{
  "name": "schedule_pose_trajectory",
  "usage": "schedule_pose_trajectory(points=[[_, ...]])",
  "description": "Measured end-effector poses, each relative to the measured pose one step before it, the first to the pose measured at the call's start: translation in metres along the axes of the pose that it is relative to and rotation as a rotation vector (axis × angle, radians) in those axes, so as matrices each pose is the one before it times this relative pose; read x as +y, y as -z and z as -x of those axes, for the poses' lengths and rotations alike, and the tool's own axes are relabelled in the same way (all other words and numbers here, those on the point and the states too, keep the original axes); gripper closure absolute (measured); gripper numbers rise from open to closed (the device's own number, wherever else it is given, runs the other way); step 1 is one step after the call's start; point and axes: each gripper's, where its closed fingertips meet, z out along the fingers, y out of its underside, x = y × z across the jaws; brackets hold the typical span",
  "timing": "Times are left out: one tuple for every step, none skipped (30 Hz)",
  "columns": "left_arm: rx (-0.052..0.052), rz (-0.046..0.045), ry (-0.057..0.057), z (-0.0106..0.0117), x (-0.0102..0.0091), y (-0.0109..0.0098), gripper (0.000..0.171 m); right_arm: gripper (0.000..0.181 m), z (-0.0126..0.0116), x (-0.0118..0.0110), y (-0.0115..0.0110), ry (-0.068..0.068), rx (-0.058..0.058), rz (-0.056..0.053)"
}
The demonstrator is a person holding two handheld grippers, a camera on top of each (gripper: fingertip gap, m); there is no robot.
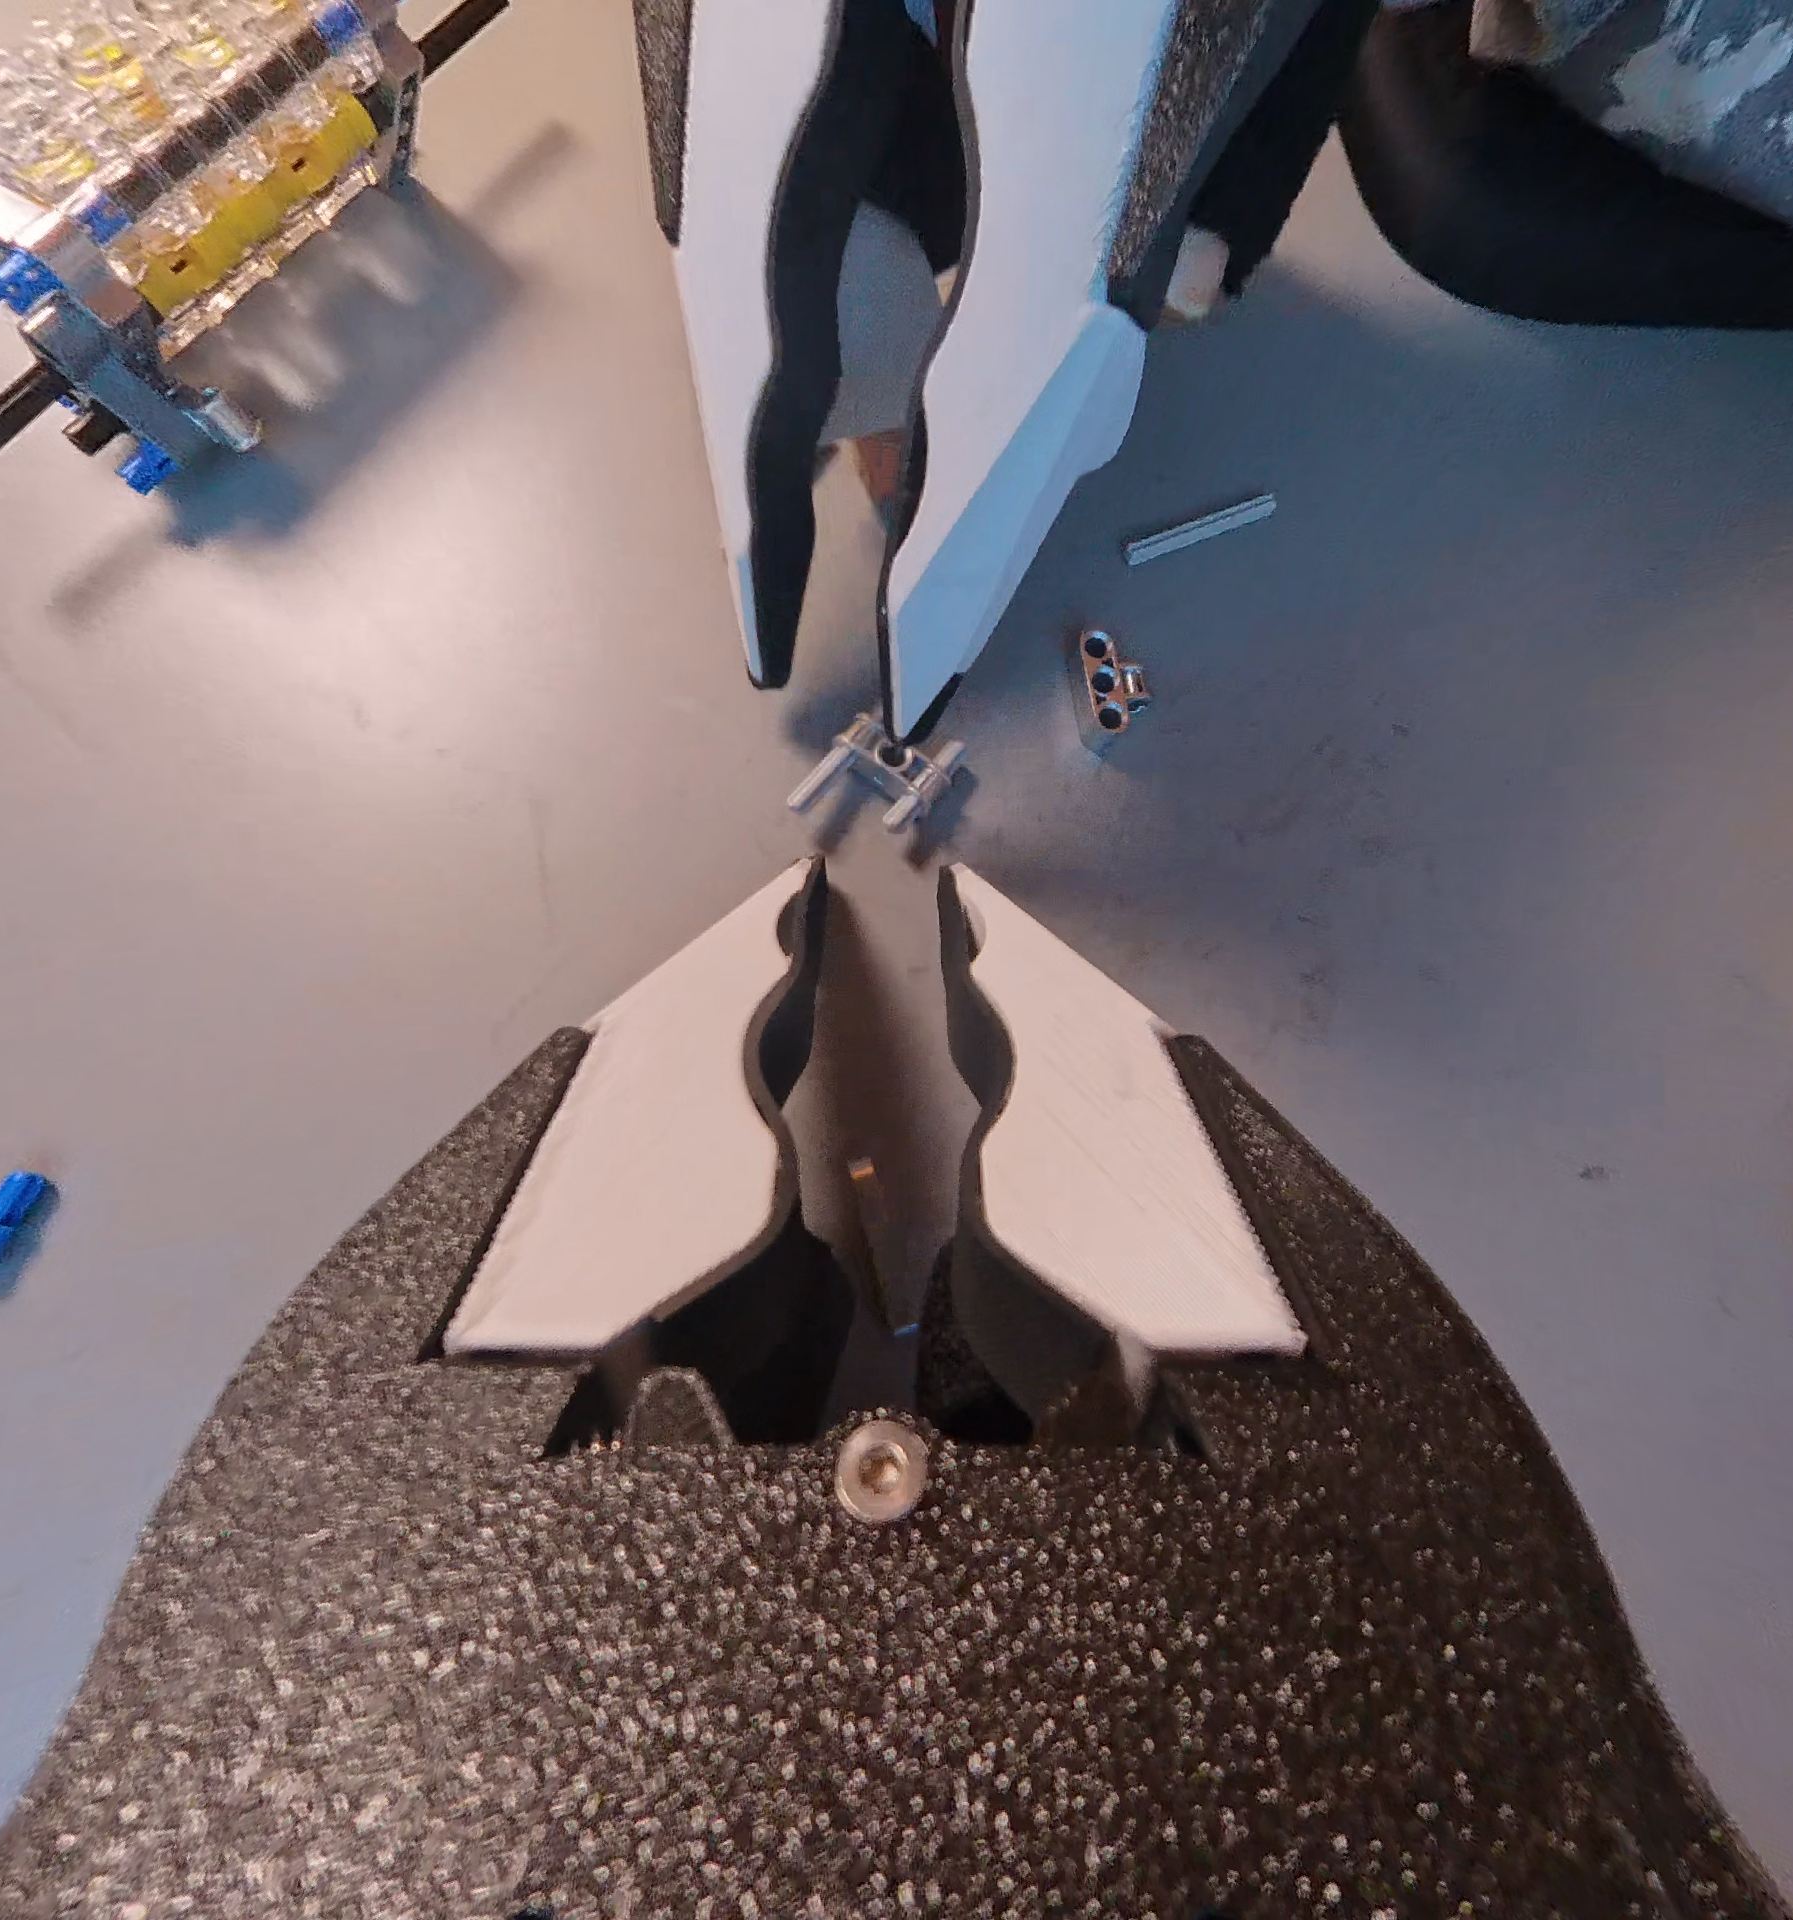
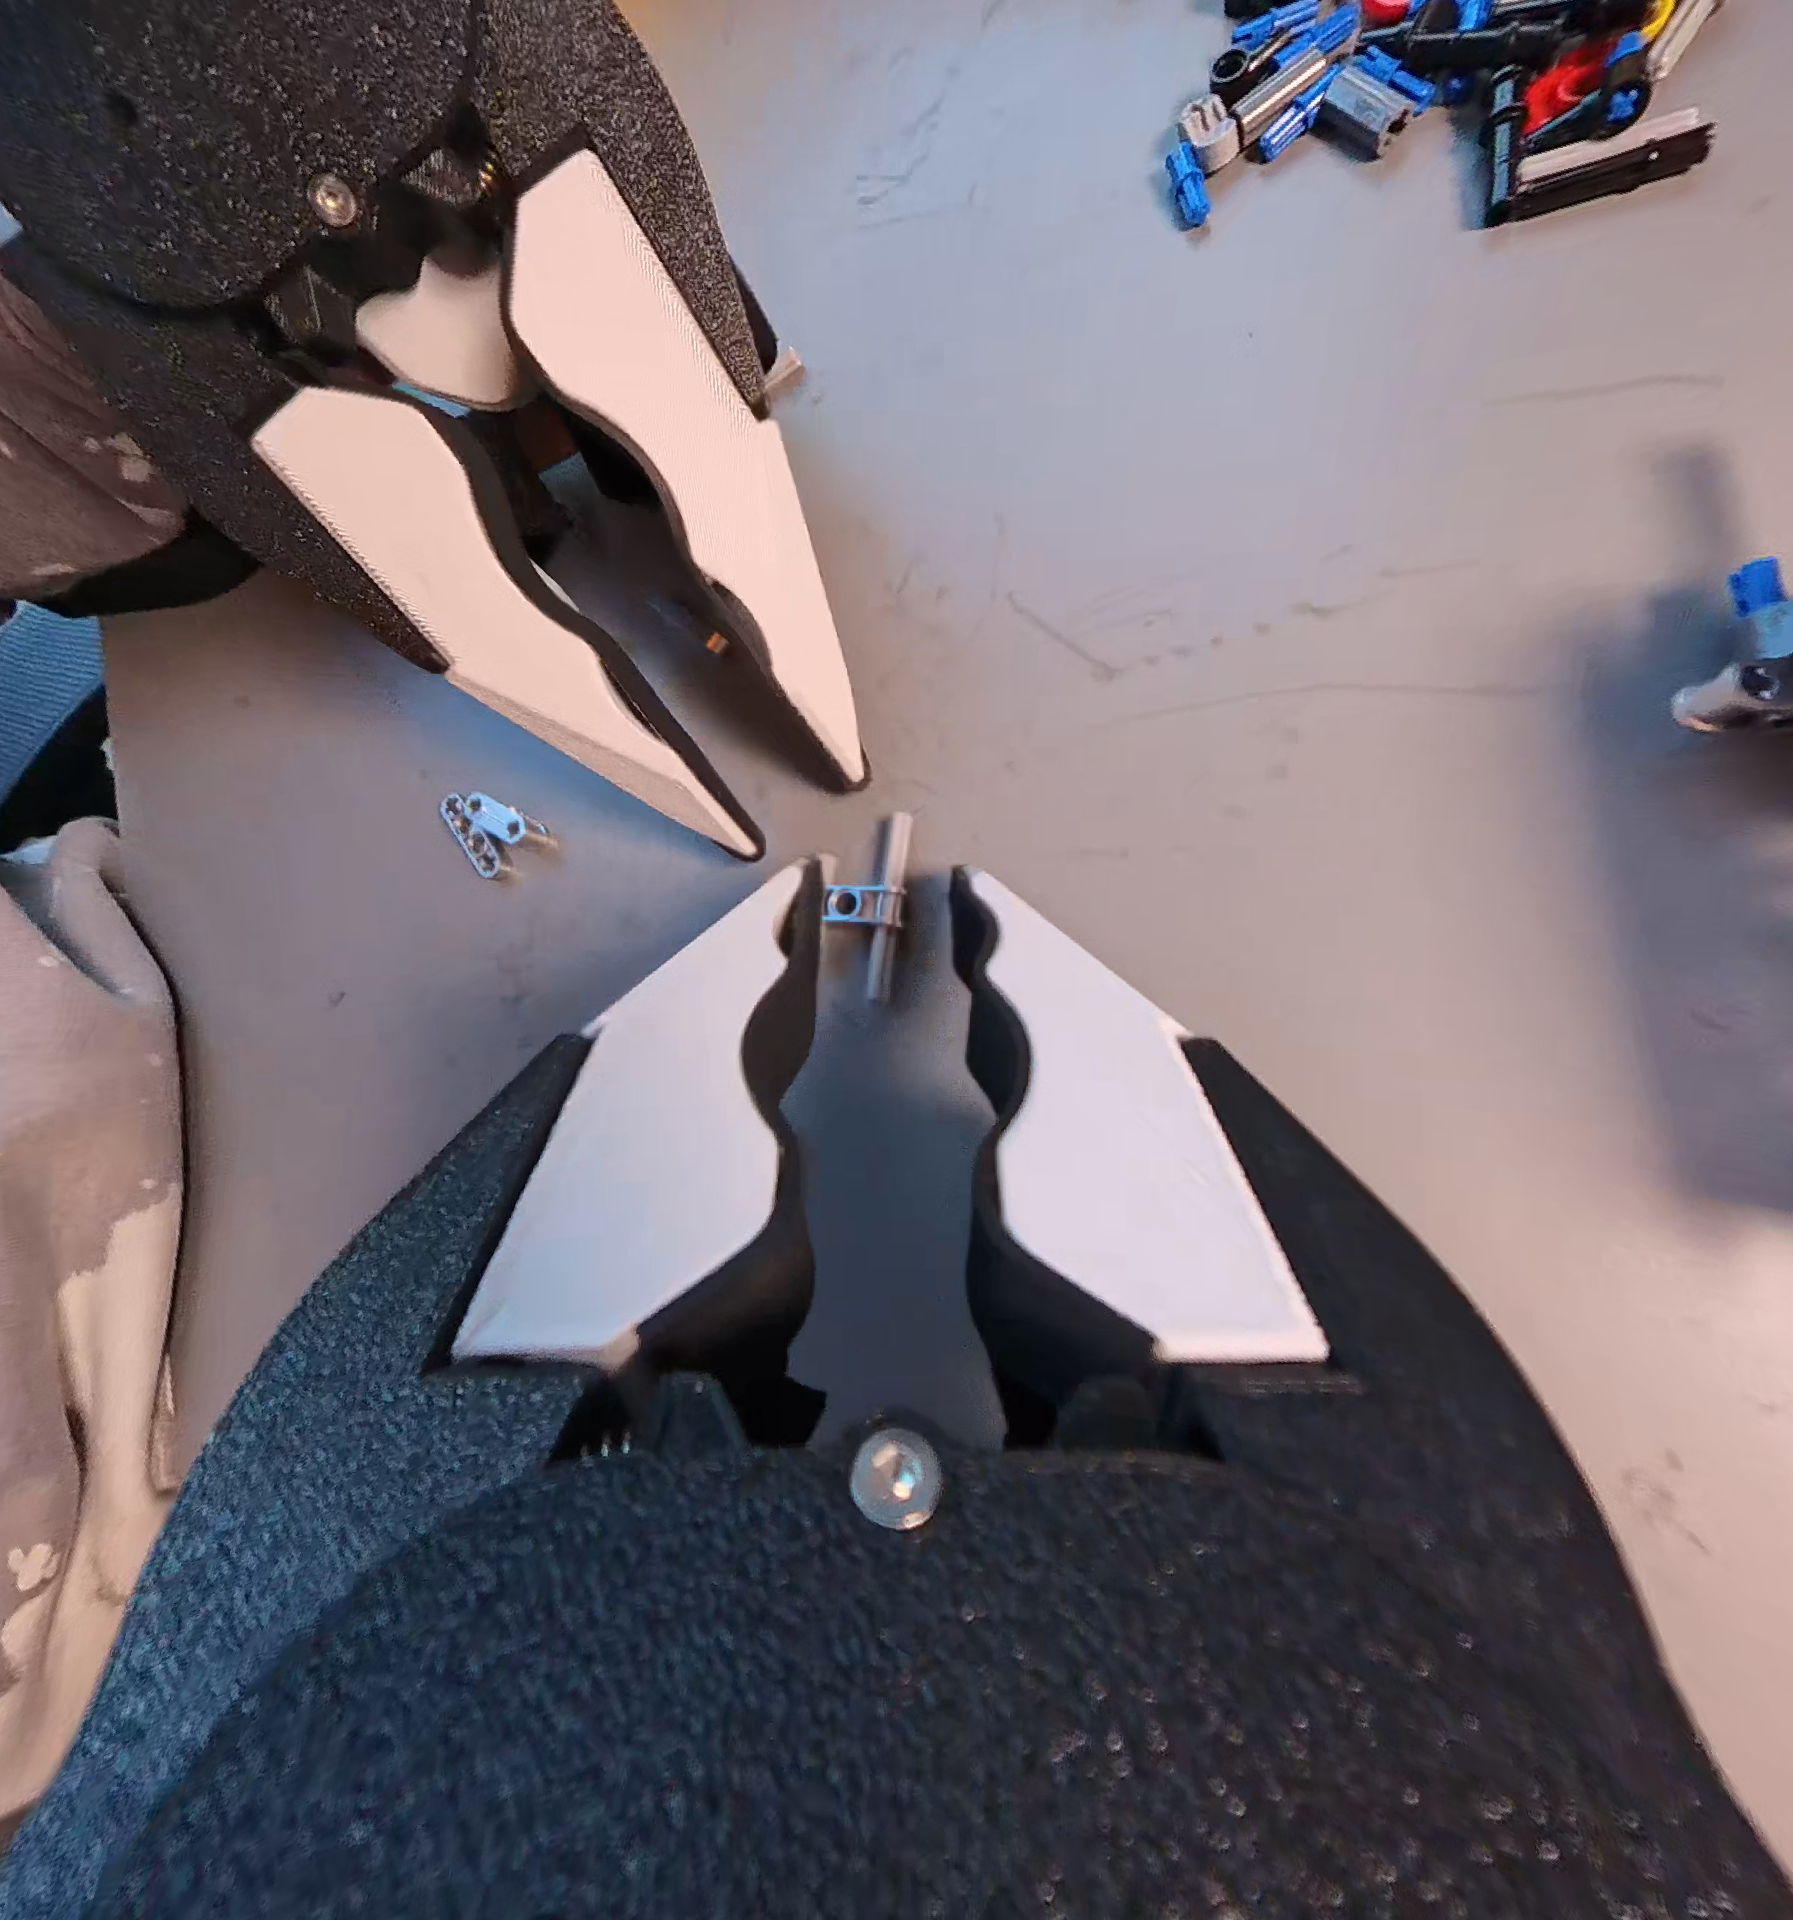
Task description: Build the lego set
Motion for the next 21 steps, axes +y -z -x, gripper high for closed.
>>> schedule_pose_trajectory(points=[[-0.0096,0.00839,-0.0115,-0.00104,0.00024,-0.00167,0.152,0.155,-0.00223,0.00168,0.00320,0.0182,0.0138,0.0088],[-0.0089,0.00385,-0.0079,-0.00086,-0.00044,-0.00086,0.152,0.155,-0.00035,0.00241,0.00338,0.0294,0.0022,0.0101],[-0.0077,0.00162,-0.0038,-0.00083,-0.00085,-0.00057,0.152,0.156,0.00241,0.00423,0.00333,0.0295,-0.0139,0.0183],[0.0001,0.00009,-0.0020,-0.00150,-0.00117,-0.00040,0.152,0.156,0.00243,0.00472,0.00232,0.0253,-0.0118,0.0216],[0.0046,-0.00173,-0.0010,-0.00195,-0.00149,-0.00070,0.151,0.158,0.00026,0.00475,0.00095,0.0187,0.0036,0.0235],[-0.0019,0.00009,-0.0010,-0.00053,-0.00118,-0.00089,0.151,0.158,-0.00140,0.00445,-0.00078,0.0136,0.0144,0.0261],[-0.0117,0.00478,-0.0053,0.00143,-0.00006,-0.00074,0.152,0.159,-0.00059,0.00125,-0.00209,0.0144,0.0126,0.0105],[-0.0247,0.00908,-0.0083,0.00396,0.00091,-0.00022,0.152,0.160,0.00336,-0.00163,-0.00196,0.0125,-0.0087,-0.0026],[-0.0318,0.00742,-0.0076,0.00560,0.00108,0.00113,0.152,0.160,0.00583,-0.00064,-0.00273,0.0105,-0.0205,0.0069],[-0.0322,-0.00326,-0.0019,0.00637,-0.00004,0.00255,0.154,0.161,0.00624,-0.00047,-0.00293,0.0225,-0.0157,0.0097],[-0.0258,-0.01197,0.0063,0.00618,-0.00118,0.00389,0.155,0.161,0.00772,-0.00082,-0.00314,0.0331,-0.0202,0.0069],[-0.0168,-0.01429,0.0136,0.00555,-0.00109,0.00454,0.155,0.160,0.01043,-0.00089,-0.00375,0.0323,-0.0367,0.0059],[-0.0081,-0.01297,0.0172,0.00451,-0.00051,0.00438,0.155,0.160,0.00914,-0.00284,-0.00326,0.0329,-0.0311,-0.0068],[-0.0012,-0.01001,0.0173,0.00337,0.00051,0.00392,0.155,0.159,0.00615,-0.00383,-0.00133,0.0286,-0.0183,-0.0151],[0.0040,-0.00738,0.0164,0.00233,0.00144,0.00324,0.155,0.159,0.00302,-0.00427,0.00136,0.0140,-0.0098,-0.0203],[0.0115,-0.00542,0.0140,0.00047,0.00184,0.00244,0.155,0.159,-0.00070,-0.00410,0.00382,-0.0018,0.0029,-0.0242],[0.0207,-0.00398,0.0109,-0.00172,0.00195,0.00148,0.155,0.159,-0.00475,-0.00281,0.00515,-0.0117,0.0191,-0.0225],[0.0250,-0.00238,0.0078,-0.00338,0.00174,0.00017,0.154,0.159,-0.00728,0.00058,0.00510,-0.0155,0.0300,-0.0072],[0.0169,-0.00282,0.0015,-0.00332,0.00090,-0.00079,0.154,0.159,-0.00860,0.00431,0.00378,-0.0132,0.0384,0.0146],[0.0151,0.00137,-0.0095,-0.00410,0.00049,-0.00177,0.152,0.159,-0.00919,0.00614,0.00175,-0.0049,0.0455,0.0269],[0.0121,0.00839,-0.0207,-0.00462,0.00039,-0.00278,0.151,0.159,-0.00681,0.00428,-0.00047,-0.0018,0.0365,0.0205]])
